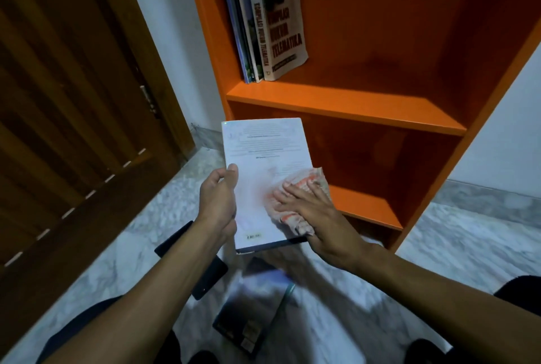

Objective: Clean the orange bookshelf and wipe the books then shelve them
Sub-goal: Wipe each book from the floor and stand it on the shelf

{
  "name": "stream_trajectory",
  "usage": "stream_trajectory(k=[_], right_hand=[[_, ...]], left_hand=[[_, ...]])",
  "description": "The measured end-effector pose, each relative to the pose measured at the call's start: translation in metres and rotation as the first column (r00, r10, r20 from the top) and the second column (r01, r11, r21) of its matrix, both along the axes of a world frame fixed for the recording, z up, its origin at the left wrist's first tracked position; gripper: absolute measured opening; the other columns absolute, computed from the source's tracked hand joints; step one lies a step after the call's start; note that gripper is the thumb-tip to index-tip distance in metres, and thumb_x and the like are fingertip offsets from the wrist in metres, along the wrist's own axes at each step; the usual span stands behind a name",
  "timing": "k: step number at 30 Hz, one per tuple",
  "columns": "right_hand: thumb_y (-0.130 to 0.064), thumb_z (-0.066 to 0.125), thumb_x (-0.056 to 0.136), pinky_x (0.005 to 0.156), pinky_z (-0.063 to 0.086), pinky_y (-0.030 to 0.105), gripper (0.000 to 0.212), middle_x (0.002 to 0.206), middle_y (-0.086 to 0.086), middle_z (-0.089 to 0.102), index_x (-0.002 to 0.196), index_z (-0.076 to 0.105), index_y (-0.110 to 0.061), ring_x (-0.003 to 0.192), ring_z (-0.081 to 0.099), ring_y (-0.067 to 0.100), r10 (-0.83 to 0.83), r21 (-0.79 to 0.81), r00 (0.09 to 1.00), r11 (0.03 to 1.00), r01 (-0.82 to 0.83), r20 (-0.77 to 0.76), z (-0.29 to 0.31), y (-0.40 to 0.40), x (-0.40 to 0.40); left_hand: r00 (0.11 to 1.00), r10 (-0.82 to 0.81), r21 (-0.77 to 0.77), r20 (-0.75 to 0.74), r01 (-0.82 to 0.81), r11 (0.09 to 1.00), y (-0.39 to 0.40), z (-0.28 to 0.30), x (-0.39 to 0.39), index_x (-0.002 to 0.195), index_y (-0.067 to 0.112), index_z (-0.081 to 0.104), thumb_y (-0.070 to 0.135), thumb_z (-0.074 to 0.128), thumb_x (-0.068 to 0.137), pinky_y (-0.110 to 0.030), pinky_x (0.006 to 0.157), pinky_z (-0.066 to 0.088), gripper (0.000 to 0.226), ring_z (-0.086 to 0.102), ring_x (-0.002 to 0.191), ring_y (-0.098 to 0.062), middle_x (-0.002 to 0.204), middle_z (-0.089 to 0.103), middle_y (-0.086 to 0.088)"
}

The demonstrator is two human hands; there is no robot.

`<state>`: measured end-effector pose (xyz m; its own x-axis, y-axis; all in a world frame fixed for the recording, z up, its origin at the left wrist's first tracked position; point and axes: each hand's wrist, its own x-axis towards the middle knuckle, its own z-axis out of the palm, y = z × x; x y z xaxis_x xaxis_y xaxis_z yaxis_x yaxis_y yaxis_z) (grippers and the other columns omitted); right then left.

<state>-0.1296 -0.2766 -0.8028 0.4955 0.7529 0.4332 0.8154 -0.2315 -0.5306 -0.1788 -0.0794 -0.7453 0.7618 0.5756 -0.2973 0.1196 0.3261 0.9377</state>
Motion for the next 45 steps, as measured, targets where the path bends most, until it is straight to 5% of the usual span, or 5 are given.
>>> stream_trajectory(k=[6,16,20,26,45], right_hand=[[-0.055,0.027,0.101,0.118,0.024,0.026,0.051,0.129,0.001,0.065,0.127,0.056,-0.02,0.126,0.05,0.007,0.063,0.054,0.996,0.997,-0.06,-0.06,-0.012,-0.005,-0.026],[-0.01,0.055,0.099,0.046,0.042,0.014,0.009,0.07,-0.007,0.061,0.103,0.062,-0.014,0.046,0.053,-0.004,-0.241,0.363,0.723,0.737,0.571,-0.648,0.044,0.012,0.005],[-0.009,0.051,0.099,0.071,0.052,0.032,0.019,0.088,-0.013,0.066,0.115,0.06,-0.009,0.079,0.066,0.008,-0.391,0.523,0.767,0.567,0.637,-0.509,0.067,0.007,0.028],[-0.006,0.045,0.087,0.122,0.002,0.051,0.058,0.154,0.0,0.043,0.141,0.05,-0.027,0.148,0.026,0.016,-0.427,0.168,0.902,0.896,0.412,0.063,0.047,0.024,0.031],[0.004,0.061,0.08,0.121,0.012,0.052,0.053,0.148,-0.005,0.047,0.128,0.058,-0.018,0.146,0.032,0.014,0.161,0.137,0.985,0.979,-0.153,-0.054,-0.057,0.03,-0.046]], left_hand=[[0.994,0.111,0.075,-0.014,-0.11,0.991,0.013,0.001,0.002,0.109,0.006,0.058,0.029,0.052,0.103,-0.022,0.044,0.048,0.025,0.059,0.044,-0.011,0.101,0.063,-0.034],[0.999,-0.022,0.353,-0.034,0.033,0.935,0.012,-0.005,-0.018,0.093,0.022,0.061,0.036,0.052,0.101,-0.044,0.076,0.057,0.018,0.072,0.089,-0.027,0.095,0.075,-0.003],[0.974,-0.212,0.446,-0.077,0.224,0.867,-0.007,-0.018,-0.024,0.086,0.028,0.062,0.04,0.051,0.099,-0.042,0.067,0.05,0.021,0.066,0.081,-0.025,0.086,0.072,-0.002],[0.93,-0.352,0.402,-0.107,0.364,0.84,-0.041,-0.025,-0.013,0.091,0.021,0.06,0.034,0.051,0.103,-0.031,0.068,0.04,0.019,0.053,0.069,-0.012,0.07,0.059,0.012],[0.985,0.15,-0.001,-0.08,-0.151,0.989,0.002,-0.02,0.008,0.098,0.011,0.059,0.029,0.058,0.1,-0.051,0.085,0.059,0.018,0.071,0.096,-0.034,0.102,0.074,-0.013]])
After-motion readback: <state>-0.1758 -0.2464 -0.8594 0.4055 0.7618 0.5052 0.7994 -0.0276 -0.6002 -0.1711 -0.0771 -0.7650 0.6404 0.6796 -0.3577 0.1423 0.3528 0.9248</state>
